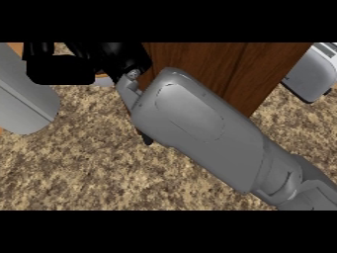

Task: Pick up the wine, place it into the cabinet and close the cabinet

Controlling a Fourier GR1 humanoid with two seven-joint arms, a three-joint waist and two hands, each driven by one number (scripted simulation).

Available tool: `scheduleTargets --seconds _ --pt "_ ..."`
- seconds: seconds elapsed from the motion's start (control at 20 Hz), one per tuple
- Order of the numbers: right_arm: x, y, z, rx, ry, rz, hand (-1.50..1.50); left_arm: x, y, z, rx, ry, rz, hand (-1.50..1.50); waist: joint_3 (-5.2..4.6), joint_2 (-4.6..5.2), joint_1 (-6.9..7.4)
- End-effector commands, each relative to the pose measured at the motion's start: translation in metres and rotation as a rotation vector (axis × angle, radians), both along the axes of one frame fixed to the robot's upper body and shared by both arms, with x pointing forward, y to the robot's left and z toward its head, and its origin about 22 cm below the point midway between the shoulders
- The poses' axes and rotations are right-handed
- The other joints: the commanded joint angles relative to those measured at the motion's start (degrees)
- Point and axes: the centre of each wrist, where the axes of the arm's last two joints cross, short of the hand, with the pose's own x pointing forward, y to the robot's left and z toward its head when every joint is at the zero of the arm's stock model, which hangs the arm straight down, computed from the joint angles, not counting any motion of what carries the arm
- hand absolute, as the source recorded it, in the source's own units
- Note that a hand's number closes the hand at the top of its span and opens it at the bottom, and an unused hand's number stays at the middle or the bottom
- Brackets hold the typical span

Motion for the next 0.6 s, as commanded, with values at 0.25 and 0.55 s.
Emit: scheduleTargets --seconds 0.25,0.55 --pt "0.068 -0.076 -0.053 -0.084 0.07 -0.249 1.5 0.003 0.0 0.009 0.002 -0.013 0.007 1.5 0.67 3.3 -0.92" --pt "0.07 -0.079 -0.059 -0.079 0.063 -0.235 1.5 0.005 -0.008 0.013 0.0 -0.007 -0.012 1.5 0.69 3.5 -2.16"
